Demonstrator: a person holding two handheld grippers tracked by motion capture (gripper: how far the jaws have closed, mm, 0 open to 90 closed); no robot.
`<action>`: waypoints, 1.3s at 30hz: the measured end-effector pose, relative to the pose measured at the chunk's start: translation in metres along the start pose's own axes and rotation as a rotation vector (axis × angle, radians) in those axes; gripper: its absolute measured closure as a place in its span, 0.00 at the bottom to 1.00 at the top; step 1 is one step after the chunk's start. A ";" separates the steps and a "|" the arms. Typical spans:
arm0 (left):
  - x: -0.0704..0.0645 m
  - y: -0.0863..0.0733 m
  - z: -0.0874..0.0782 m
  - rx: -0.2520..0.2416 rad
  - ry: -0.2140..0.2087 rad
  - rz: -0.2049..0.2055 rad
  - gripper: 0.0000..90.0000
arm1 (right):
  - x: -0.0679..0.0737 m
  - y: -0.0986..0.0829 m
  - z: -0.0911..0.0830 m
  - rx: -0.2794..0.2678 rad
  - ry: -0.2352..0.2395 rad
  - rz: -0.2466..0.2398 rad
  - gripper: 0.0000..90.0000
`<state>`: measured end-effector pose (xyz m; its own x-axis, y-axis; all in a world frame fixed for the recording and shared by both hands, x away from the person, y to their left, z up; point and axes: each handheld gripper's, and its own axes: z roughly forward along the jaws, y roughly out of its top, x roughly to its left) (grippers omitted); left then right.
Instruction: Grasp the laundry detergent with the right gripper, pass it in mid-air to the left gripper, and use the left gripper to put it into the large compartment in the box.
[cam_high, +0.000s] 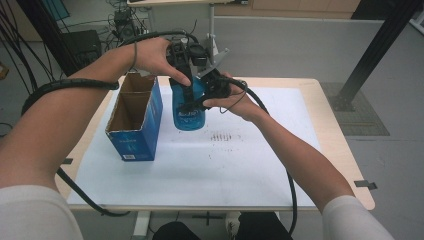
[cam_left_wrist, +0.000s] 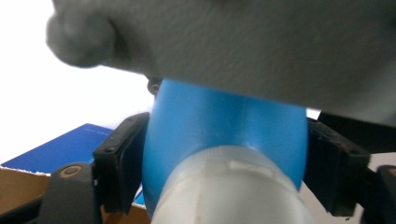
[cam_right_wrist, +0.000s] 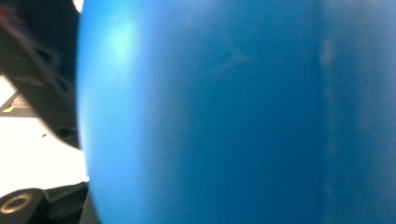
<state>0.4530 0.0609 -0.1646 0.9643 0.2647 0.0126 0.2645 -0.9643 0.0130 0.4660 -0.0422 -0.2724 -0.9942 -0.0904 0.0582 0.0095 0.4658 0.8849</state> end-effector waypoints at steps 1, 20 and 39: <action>-0.001 0.000 0.001 -0.011 -0.001 -0.015 0.30 | 0.000 0.000 0.000 0.001 0.002 -0.003 0.49; -0.003 0.001 0.000 -0.018 -0.006 -0.004 0.41 | 0.001 0.000 -0.001 -0.005 0.013 -0.021 0.49; 0.000 0.001 0.001 0.020 -0.012 0.017 0.41 | 0.001 0.000 0.002 0.005 0.007 -0.013 0.49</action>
<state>0.4532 0.0601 -0.1659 0.9688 0.2480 0.0006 0.2480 -0.9687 -0.0070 0.4649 -0.0403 -0.2739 -0.9935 -0.1026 0.0501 -0.0039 0.4688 0.8833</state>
